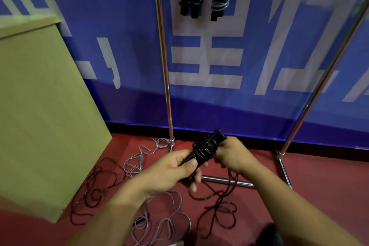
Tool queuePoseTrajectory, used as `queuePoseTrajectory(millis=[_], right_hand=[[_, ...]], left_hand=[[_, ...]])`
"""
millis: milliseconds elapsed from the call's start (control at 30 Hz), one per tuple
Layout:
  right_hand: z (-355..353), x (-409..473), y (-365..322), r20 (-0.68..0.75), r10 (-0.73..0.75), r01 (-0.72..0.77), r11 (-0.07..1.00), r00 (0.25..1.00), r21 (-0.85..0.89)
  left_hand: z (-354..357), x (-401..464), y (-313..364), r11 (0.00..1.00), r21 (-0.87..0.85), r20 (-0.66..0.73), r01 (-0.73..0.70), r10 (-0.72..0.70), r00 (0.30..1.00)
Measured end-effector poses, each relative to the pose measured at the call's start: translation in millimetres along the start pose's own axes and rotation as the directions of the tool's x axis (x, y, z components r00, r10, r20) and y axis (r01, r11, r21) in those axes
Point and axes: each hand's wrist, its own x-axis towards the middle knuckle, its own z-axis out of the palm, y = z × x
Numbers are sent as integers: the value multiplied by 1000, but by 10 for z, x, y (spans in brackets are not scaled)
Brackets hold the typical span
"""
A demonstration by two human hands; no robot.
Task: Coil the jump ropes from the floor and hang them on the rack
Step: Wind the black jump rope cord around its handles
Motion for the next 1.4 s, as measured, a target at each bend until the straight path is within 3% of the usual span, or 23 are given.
queuePoseTrajectory(millis=[100,200,333,467,567,700,800,867,900,1000,1200,1267,1333,1400], right_hand=[[77,-27,-1,114,30,-50,982,993,179],[67,-74,-6,297,84,-169,947,951,273],[70,-160,-52,461,121,-302,889,879,343],[138,-196,-104,519,70,-277,900,852,335],[172,-197,-141,519,49,-241,920,853,310],[137,-217,-122,519,90,-250,936,850,248],[123,-231,-89,495,48,-195,948,868,251],[120,-220,-93,436,35,-182,937,899,300],[114,-208,-96,410,47,-197,923,911,331],[80,-198,-141,367,94,-231,907,925,352],[-36,-146,-103,330,194,-258,952,924,162],[-155,-126,0,315,195,-162,979,929,-127],[-269,-82,141,223,196,-58,860,955,-507],[-362,-43,249,25,134,-99,833,991,-544]], left_hand=[[-2,44,27,996,-85,-200,-12,-5,980],[-69,89,-3,998,-60,-398,-1,-23,917],[-241,132,-190,962,211,-603,171,-10,798],[-269,164,-243,802,453,-714,390,64,697],[-229,210,-233,756,479,-765,446,110,634],[-327,281,-290,832,383,-791,402,71,608],[-451,290,-316,963,30,-861,267,-111,496],[-496,276,-297,951,-280,-842,131,-309,442],[-510,267,-301,929,-356,-825,97,-361,434],[-535,259,-302,917,-395,-832,52,-381,404],[-583,258,-305,937,-346,-888,-46,-311,340],[-706,223,-336,948,-307,-927,-83,-279,250],[-873,126,-389,942,-316,-942,-114,-298,151],[-988,17,-478,944,-328,-941,-46,-322,108]])
